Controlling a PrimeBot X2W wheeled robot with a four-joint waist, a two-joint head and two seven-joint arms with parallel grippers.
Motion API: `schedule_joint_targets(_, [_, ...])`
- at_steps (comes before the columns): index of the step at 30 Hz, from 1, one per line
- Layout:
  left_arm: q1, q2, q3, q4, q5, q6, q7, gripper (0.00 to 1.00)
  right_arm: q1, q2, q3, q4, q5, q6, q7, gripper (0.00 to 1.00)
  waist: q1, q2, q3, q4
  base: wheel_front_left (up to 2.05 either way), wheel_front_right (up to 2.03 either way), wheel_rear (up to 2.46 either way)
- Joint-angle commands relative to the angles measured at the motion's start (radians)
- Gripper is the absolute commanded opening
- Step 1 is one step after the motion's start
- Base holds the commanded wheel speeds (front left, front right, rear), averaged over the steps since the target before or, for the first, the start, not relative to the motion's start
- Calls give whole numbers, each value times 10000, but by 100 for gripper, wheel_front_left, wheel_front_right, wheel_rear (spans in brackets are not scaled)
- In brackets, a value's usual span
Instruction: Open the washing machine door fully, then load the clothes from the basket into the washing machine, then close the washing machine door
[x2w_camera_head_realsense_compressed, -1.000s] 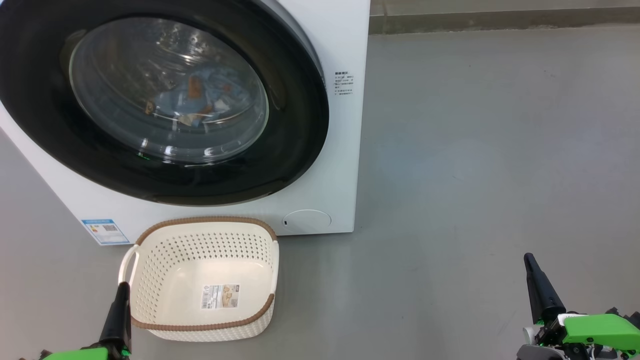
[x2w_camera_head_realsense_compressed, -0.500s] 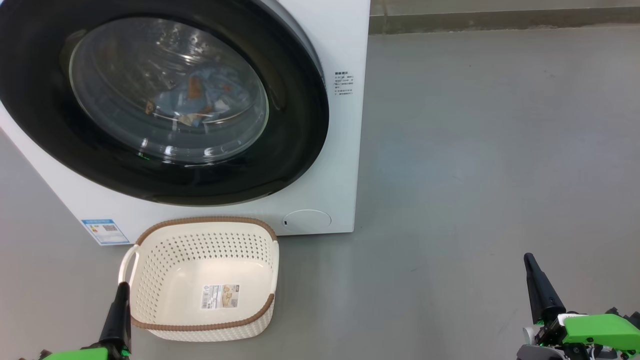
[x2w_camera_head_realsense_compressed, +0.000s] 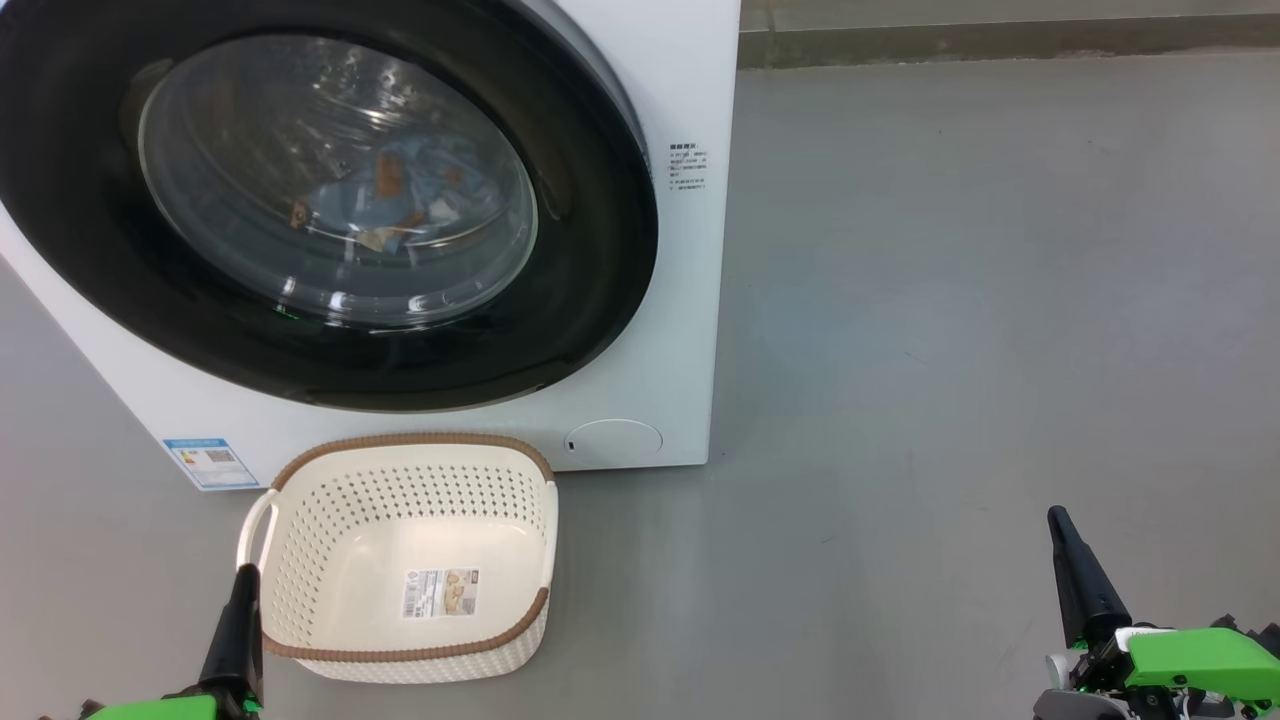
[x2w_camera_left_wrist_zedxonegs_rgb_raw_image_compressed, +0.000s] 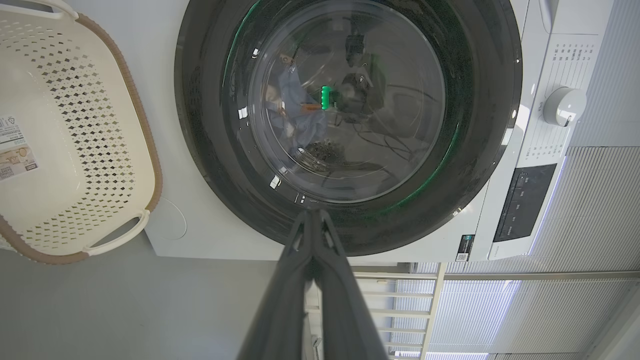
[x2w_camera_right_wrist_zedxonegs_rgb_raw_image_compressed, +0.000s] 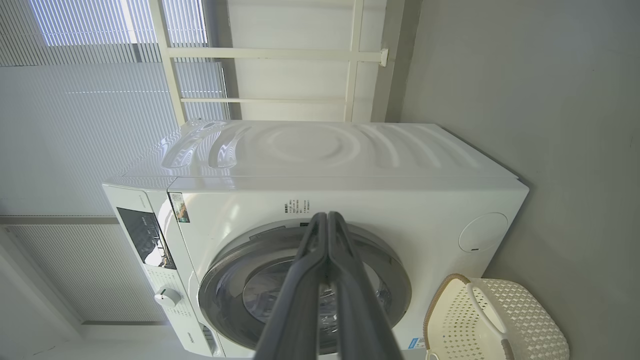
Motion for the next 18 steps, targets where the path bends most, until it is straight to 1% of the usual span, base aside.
schedule_joint_targets(1, [-389,169,361,-254,81,-35,64,0,-271,-9,238,-296,-40,-9,73,0,0,-1,0,0,0,0,0])
schedule_joint_targets(18, [-390,165,367,-254,86,-35,69,0,-271,-6,234,-296,-44,-9,77,0,0,-1,0,0,0,0,0])
